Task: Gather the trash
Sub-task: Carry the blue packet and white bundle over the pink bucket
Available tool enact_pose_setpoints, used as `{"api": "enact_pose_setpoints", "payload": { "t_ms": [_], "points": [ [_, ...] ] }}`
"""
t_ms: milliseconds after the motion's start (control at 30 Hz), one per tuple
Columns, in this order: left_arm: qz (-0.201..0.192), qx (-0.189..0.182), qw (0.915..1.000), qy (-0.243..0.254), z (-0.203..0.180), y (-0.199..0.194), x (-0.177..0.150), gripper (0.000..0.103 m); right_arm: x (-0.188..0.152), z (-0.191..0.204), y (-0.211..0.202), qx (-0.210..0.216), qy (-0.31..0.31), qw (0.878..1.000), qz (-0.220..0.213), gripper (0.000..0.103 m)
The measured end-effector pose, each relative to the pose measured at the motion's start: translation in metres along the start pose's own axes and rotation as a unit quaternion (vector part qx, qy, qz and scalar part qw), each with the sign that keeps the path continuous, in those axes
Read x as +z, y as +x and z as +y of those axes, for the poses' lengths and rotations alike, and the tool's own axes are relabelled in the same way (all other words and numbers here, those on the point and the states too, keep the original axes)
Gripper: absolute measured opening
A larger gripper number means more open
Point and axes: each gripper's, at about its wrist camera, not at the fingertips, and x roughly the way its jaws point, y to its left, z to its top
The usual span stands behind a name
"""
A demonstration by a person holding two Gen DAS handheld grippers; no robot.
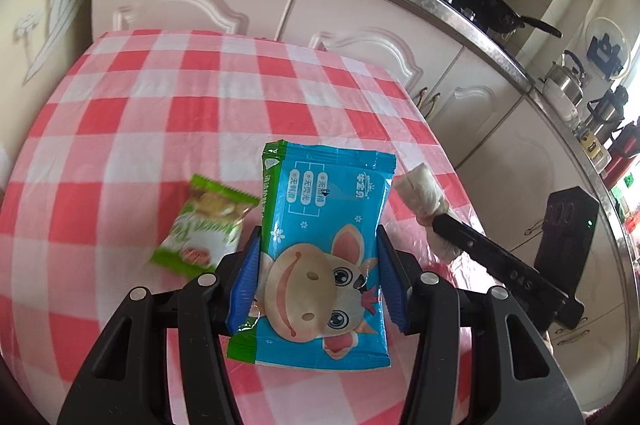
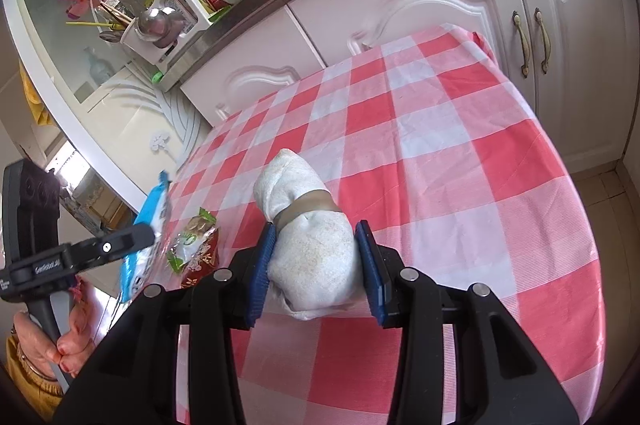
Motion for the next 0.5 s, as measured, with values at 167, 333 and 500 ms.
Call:
{"api": "enact_pose_setpoints", "payload": {
  "t_ms": [167,333,500],
  "points": [
    [-0.009,0.006,0.9997,-0.021,0.021,-0.021,-0.015,0.054,-0.002,0.009,0.006,0.014,0.003,1.0,0.007,0.042],
    [-0.019,0.009,0.9986,-0.049,0.047,-0.04,-0.027,0.054,-0.005,0.016,0.011,0.034,0.019,0.999,0.013,0.042],
    [-0.03,0.016,0.9971,-0.068,0.073,-0.061,-0.04,0.054,-0.006,0.031,0.016,0.056,0.03,0.998,0.016,0.042]
  ]
}}
